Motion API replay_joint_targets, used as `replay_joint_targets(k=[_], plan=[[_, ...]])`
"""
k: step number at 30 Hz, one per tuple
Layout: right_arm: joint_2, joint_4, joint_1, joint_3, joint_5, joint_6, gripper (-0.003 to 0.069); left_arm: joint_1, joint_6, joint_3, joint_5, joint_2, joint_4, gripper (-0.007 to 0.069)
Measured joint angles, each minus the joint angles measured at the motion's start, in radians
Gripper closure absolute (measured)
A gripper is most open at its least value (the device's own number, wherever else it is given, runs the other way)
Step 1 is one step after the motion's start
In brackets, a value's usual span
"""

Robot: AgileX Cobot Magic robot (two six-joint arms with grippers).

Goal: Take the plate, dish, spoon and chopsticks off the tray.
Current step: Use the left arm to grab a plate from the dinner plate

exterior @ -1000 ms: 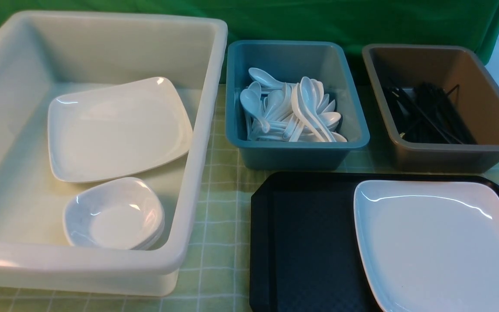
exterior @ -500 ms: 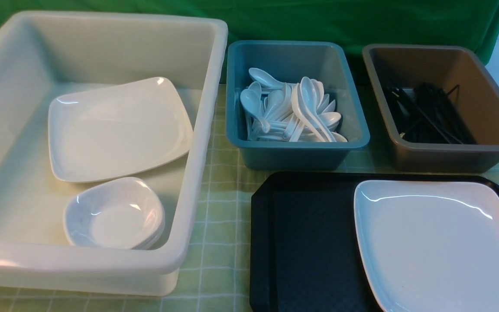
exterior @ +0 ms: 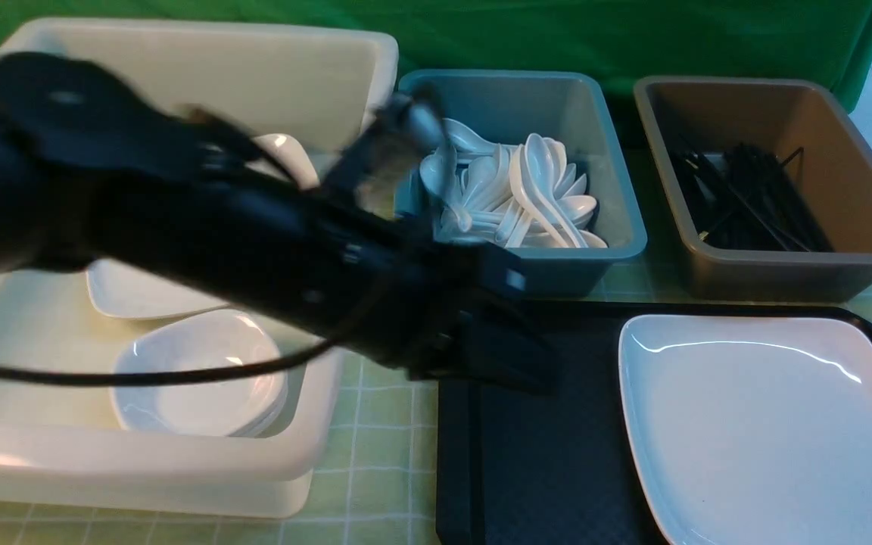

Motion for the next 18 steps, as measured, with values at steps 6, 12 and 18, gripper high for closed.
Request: replay_joint_targets(k=[6, 12, 18], plan=[[0.0, 0.0, 0.0, 0.0, 0.0, 0.0, 0.0538, -0.129, -0.243, -0.231, -0.024, 0.217, 0.25, 0.0612], [0.0, 0.0, 0.0, 0.0, 0.0, 0.0, 0.0535, -0.163, -0.416, -0.301, -0.097, 0.358, 0.368, 0.0502], [0.0, 0.0, 0.0, 0.0, 0.002, 0.0, 0.0535, -0.164, -0.432, -0.302, -0.211, 0.473, 0.331, 0.0328]])
